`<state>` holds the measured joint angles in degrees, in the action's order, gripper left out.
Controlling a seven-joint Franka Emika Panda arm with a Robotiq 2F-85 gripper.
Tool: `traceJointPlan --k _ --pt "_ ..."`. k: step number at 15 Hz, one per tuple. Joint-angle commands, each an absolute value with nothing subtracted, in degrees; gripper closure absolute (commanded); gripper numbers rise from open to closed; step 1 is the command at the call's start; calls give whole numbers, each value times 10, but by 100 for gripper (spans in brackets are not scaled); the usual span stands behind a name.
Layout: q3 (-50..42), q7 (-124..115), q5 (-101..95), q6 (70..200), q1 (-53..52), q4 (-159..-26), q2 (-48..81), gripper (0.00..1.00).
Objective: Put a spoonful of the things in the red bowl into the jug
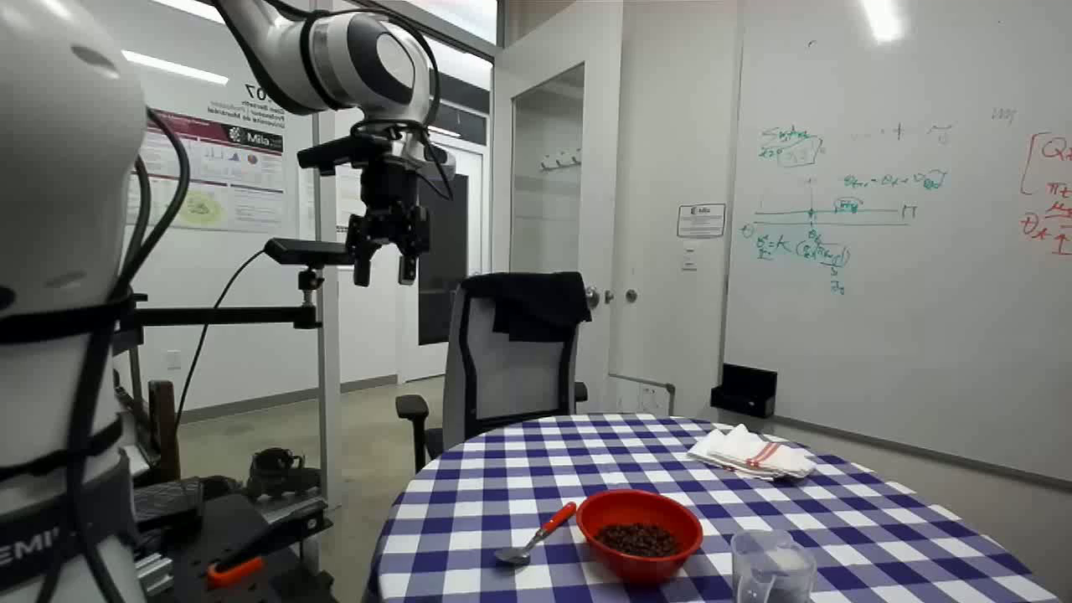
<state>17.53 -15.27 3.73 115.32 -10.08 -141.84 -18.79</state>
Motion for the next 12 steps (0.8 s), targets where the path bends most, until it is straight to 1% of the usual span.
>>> traceJointPlan --k 1,6,12 --pt "167 -155 35 1152 -109 -1417 -187 0" --pt "167 -155 35 1152 -109 -1417 -187 0" --pt "150 -153 -28 1154 -81 -1395 -142 0"
